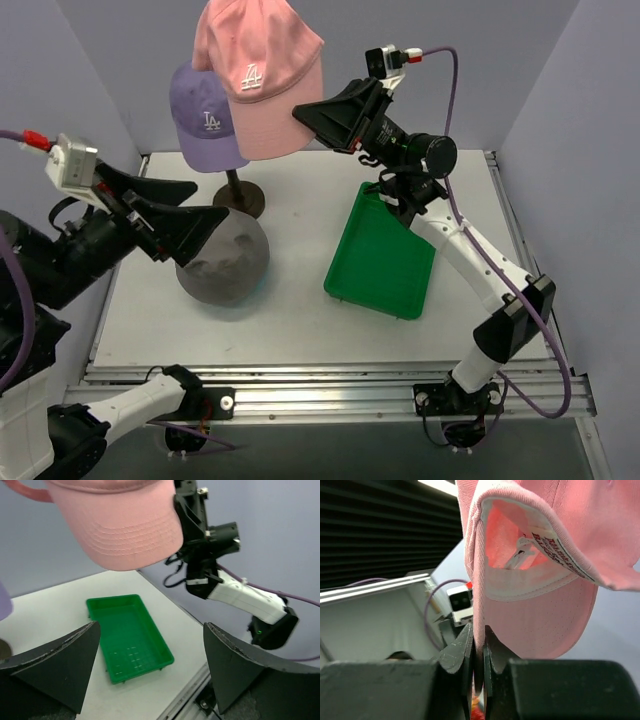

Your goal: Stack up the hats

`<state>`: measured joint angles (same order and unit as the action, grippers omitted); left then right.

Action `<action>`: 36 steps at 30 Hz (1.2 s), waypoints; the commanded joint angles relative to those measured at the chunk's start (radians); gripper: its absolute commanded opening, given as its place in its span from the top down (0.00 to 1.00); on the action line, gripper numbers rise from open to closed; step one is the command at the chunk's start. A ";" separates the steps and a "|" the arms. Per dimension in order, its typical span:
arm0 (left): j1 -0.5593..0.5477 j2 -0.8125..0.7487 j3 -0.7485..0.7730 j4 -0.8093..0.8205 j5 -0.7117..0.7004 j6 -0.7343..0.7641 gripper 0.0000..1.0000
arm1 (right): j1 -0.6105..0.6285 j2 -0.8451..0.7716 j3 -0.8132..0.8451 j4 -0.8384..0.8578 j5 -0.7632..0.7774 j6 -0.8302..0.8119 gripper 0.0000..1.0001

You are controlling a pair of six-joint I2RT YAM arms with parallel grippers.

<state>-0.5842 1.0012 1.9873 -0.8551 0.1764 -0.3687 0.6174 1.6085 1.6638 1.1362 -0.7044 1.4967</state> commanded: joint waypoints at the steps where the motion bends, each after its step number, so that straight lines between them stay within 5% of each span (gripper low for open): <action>1: 0.012 0.053 -0.080 0.188 0.201 -0.122 0.07 | 0.004 0.062 0.097 0.459 -0.053 0.264 1.00; 21: 0.313 0.028 -0.335 0.800 0.595 -0.452 0.03 | -0.002 -0.059 0.042 0.565 -0.098 0.444 1.00; 36: 0.313 0.073 -0.519 1.372 0.502 -0.763 0.03 | 0.001 -0.079 -0.047 0.640 -0.049 0.485 1.00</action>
<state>-0.2729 1.0840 1.4525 0.3126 0.7231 -1.0554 0.6052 1.5551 1.6230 1.2694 -0.7521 1.9671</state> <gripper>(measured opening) 0.970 0.036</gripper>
